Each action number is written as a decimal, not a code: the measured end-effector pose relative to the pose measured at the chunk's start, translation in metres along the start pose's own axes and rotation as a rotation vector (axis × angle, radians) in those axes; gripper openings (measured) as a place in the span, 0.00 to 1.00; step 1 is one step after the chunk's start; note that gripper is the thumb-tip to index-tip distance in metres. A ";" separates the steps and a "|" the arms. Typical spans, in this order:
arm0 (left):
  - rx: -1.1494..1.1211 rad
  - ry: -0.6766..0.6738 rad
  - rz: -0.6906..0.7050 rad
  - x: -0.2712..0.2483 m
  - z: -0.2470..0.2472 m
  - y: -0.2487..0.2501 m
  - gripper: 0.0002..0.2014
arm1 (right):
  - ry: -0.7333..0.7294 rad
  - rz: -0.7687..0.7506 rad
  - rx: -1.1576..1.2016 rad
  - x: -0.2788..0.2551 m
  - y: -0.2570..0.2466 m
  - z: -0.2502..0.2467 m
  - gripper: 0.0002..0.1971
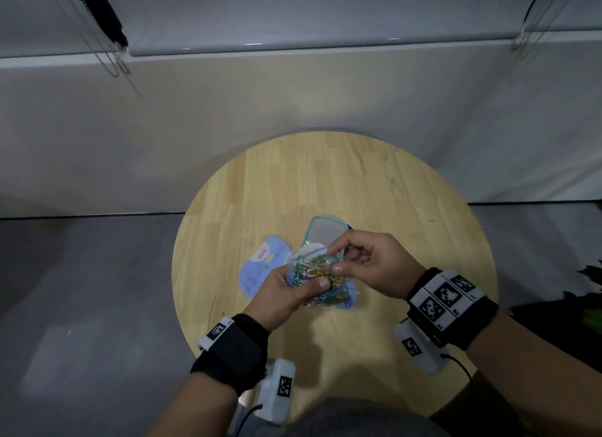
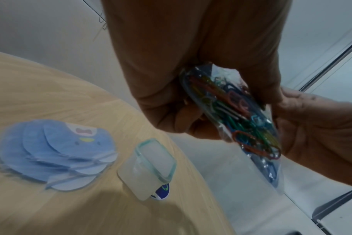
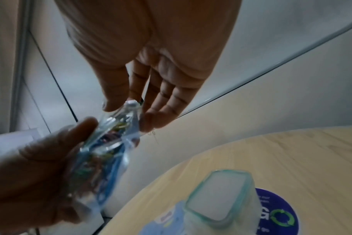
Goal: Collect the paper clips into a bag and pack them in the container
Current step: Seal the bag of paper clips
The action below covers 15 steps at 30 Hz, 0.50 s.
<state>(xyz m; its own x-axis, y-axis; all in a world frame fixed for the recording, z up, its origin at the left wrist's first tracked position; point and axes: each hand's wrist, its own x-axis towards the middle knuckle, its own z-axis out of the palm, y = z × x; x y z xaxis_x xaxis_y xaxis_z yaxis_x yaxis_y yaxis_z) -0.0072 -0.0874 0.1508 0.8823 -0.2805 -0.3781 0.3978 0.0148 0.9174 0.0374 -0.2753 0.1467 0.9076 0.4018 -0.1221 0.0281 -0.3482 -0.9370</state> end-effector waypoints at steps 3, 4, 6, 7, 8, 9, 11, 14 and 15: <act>0.047 0.030 0.005 0.005 -0.004 -0.009 0.03 | -0.003 -0.029 -0.005 -0.002 0.005 0.001 0.05; 0.051 0.040 -0.001 0.006 -0.005 -0.011 0.02 | -0.013 -0.030 0.002 -0.001 0.006 0.002 0.04; 0.047 0.051 -0.016 0.007 -0.005 -0.015 0.03 | -0.061 -0.020 -0.012 0.001 0.006 0.003 0.03; 0.050 0.050 -0.020 0.008 -0.005 -0.016 0.04 | -0.098 -0.005 -0.030 0.001 0.005 0.004 0.04; 0.059 0.045 -0.023 0.008 -0.005 -0.016 0.05 | -0.136 0.015 -0.046 0.002 0.005 0.004 0.05; 0.068 0.035 -0.026 0.008 -0.005 -0.017 0.06 | -0.165 0.036 -0.061 0.002 0.004 0.004 0.05; 0.070 0.017 -0.036 0.009 -0.006 -0.018 0.08 | -0.191 0.048 -0.086 0.003 0.002 0.002 0.05; 0.063 -0.015 -0.039 0.012 -0.006 -0.018 0.13 | -0.122 0.005 -0.061 0.003 -0.001 -0.003 0.03; 0.057 -0.023 -0.036 0.013 -0.006 -0.018 0.14 | -0.093 -0.013 -0.037 0.002 -0.002 -0.005 0.03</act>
<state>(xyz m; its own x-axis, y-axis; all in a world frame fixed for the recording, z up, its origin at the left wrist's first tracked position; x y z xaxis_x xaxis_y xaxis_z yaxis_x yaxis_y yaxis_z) -0.0015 -0.0855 0.1289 0.8612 -0.3023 -0.4087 0.4139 -0.0499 0.9090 0.0412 -0.2777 0.1497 0.8643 0.4828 -0.1413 0.0570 -0.3730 -0.9261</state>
